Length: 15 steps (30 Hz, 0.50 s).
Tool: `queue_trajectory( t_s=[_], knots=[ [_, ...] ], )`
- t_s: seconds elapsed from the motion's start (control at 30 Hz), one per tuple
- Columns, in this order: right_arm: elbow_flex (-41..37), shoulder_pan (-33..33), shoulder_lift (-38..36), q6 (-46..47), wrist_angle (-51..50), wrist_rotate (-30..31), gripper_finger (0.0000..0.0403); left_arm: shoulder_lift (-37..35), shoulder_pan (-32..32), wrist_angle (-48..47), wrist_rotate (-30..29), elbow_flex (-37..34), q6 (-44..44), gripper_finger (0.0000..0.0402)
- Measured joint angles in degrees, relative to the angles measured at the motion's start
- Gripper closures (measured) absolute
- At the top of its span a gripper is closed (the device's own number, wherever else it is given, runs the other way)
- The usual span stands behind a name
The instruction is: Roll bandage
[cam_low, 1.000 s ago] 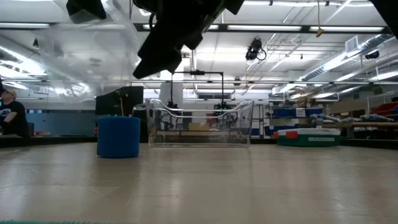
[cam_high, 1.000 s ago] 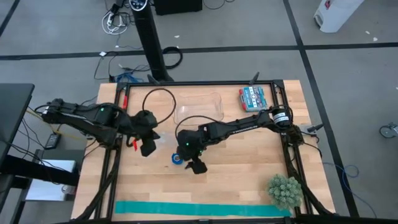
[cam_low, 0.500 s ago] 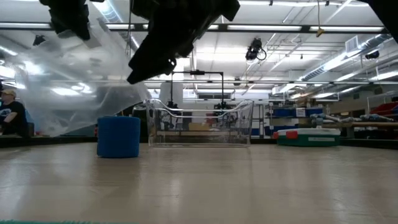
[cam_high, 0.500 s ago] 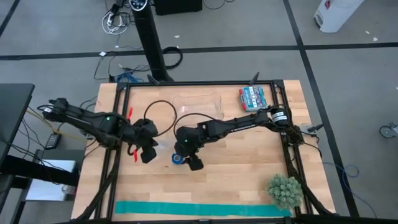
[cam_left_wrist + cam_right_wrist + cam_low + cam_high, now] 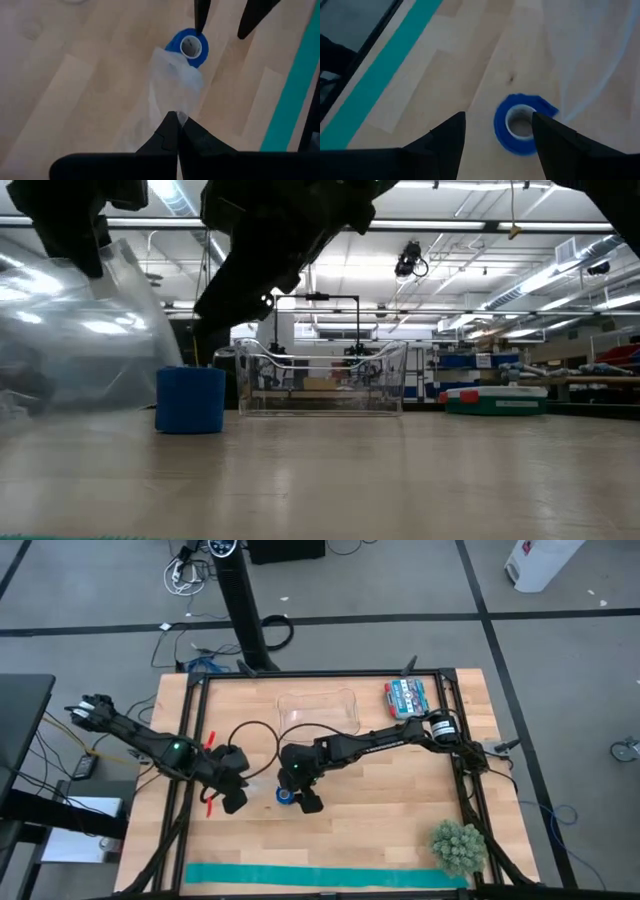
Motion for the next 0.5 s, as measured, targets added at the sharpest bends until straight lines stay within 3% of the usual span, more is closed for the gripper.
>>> queue_trajectory(
  t_s=[0.2,0.5],
  knots=[
    [0.0,0.3,1.2,0.0,1.6,-2.8,0.0183,0.0,-2.1,1.6,0.0,-2.5,-4.4,0.04],
    [-0.1,0.6,1.3,-1.3,1.6,-2.4,0.0183,0.0,-2.6,2.1,-0.2,-3.2,-7.4,0.04]
  ],
)
